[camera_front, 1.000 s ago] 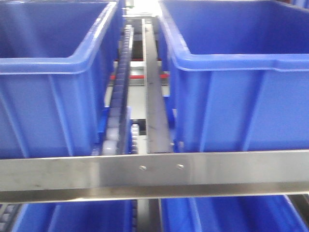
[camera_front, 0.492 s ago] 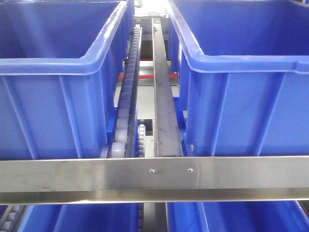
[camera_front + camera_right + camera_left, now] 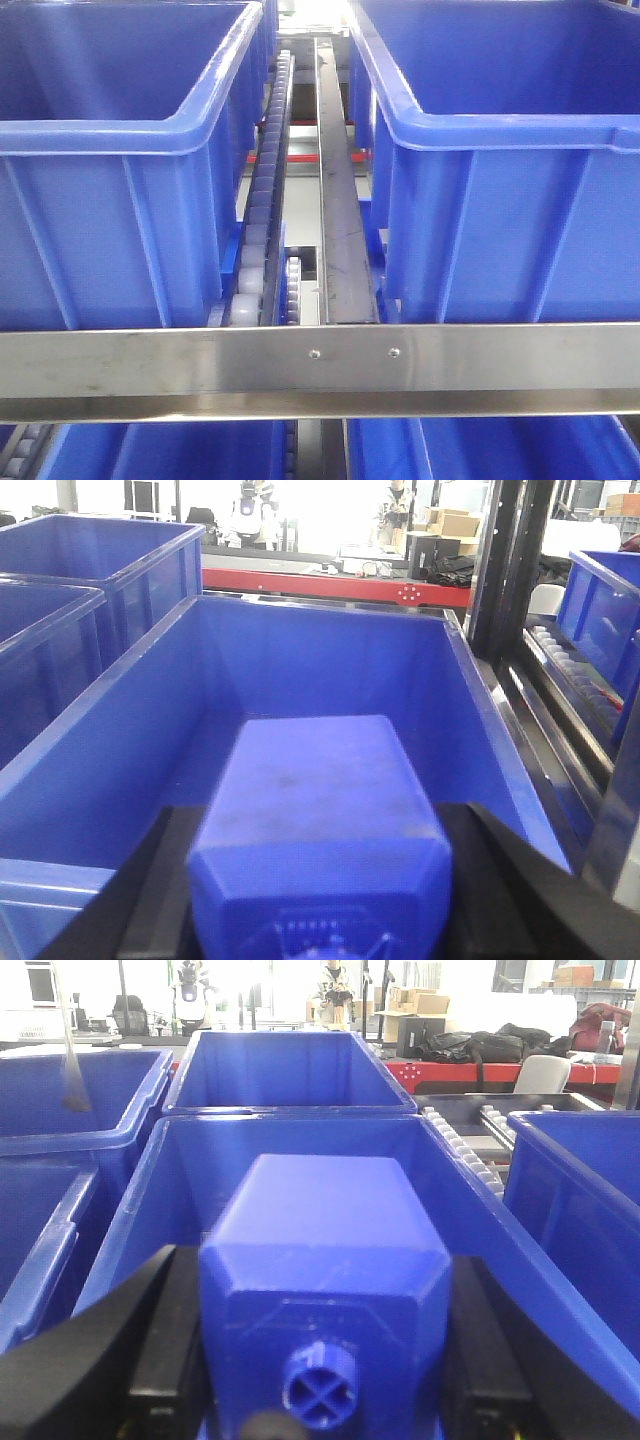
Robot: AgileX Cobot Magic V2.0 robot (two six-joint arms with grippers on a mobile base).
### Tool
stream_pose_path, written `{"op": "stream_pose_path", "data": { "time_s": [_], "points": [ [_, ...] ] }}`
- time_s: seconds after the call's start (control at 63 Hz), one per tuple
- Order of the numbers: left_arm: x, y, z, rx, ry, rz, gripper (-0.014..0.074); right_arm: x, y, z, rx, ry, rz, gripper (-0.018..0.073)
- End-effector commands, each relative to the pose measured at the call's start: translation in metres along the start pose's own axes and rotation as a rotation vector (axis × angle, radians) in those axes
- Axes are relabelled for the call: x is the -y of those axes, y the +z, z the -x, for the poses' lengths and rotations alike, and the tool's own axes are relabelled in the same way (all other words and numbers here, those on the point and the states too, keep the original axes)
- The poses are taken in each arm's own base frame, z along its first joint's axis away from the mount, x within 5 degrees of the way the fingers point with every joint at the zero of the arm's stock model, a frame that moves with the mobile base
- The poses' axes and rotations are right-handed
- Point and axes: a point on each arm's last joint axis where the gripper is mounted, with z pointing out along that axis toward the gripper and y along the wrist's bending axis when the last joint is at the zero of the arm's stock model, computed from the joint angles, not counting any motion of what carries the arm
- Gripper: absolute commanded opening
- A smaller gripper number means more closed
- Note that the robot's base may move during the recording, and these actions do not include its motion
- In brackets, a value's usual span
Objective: Pick and sort blue part to right shelf
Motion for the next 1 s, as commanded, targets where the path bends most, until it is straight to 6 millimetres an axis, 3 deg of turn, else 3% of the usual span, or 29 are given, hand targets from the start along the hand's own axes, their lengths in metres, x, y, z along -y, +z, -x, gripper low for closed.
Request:
{"op": "stream_pose_path", "data": {
  "time_s": [0.0,0.445,0.715,0.985],
  "points": [
    [-0.001,-0.002,0.017,0.115,-0.001,0.015,0.041,0.0,-0.001,0.019,0.123,-0.003,-0.006,0.0434],
    [-0.001,0.0,0.015,0.094,-0.034,0.005,0.041,0.0,0.006,0.026,0.032,0.004,0.0,0.0434],
    [-0.001,0.03,0.008,-0.046,-0.085,-0.005,0.041,0.001,0.058,0.041,-0.083,0.005,0.0,0.0434],
    [0.007,0.085,0.012,-0.149,-0.033,-0.066,0.041,0.001,0.128,0.047,-0.134,0.005,-0.001,0.0434]
  ]
}}
